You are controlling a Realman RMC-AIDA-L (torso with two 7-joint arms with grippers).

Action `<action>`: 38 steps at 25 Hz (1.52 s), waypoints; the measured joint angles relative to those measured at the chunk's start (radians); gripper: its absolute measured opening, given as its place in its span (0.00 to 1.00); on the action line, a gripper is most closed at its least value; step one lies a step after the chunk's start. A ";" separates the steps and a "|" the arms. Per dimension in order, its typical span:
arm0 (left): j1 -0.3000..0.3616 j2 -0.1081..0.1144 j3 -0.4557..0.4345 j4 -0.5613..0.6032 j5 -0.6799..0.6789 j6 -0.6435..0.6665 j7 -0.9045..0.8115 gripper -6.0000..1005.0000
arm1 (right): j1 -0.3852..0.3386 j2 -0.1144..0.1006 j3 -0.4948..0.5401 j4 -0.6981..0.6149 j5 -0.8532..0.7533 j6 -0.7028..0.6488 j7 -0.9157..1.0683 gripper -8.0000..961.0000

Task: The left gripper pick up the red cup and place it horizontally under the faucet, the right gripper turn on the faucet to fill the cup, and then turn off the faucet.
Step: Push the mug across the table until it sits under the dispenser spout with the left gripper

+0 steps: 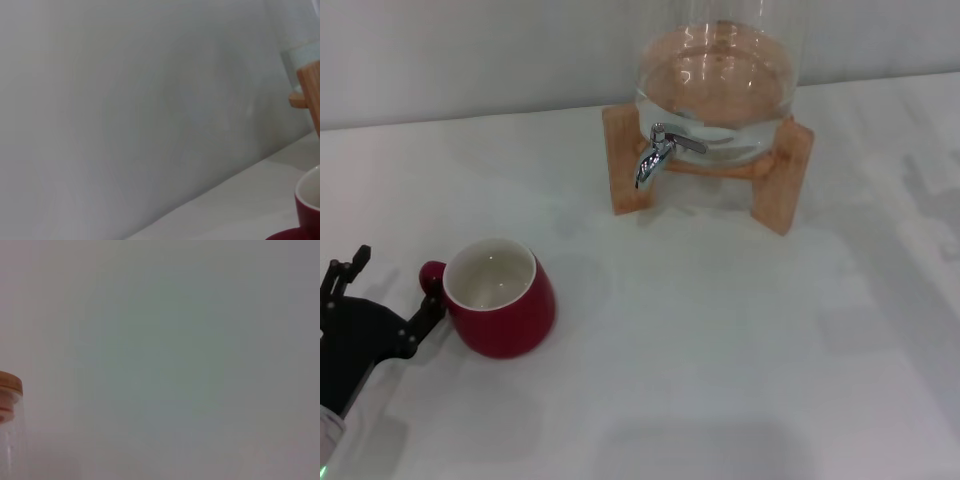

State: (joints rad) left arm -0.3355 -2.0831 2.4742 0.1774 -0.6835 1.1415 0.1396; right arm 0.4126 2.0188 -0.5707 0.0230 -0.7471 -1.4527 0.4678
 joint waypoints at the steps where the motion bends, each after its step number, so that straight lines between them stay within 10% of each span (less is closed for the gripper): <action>1: -0.001 0.000 0.000 0.000 0.001 -0.001 0.000 0.87 | 0.000 0.000 0.000 0.000 0.000 0.000 0.000 0.75; 38: -0.017 -0.002 0.000 0.001 0.052 -0.016 0.015 0.87 | 0.002 0.001 0.000 0.000 0.000 -0.004 0.007 0.75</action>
State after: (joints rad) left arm -0.3529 -2.0847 2.4743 0.1779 -0.6318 1.1256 0.1543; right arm 0.4142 2.0202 -0.5707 0.0230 -0.7470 -1.4572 0.4750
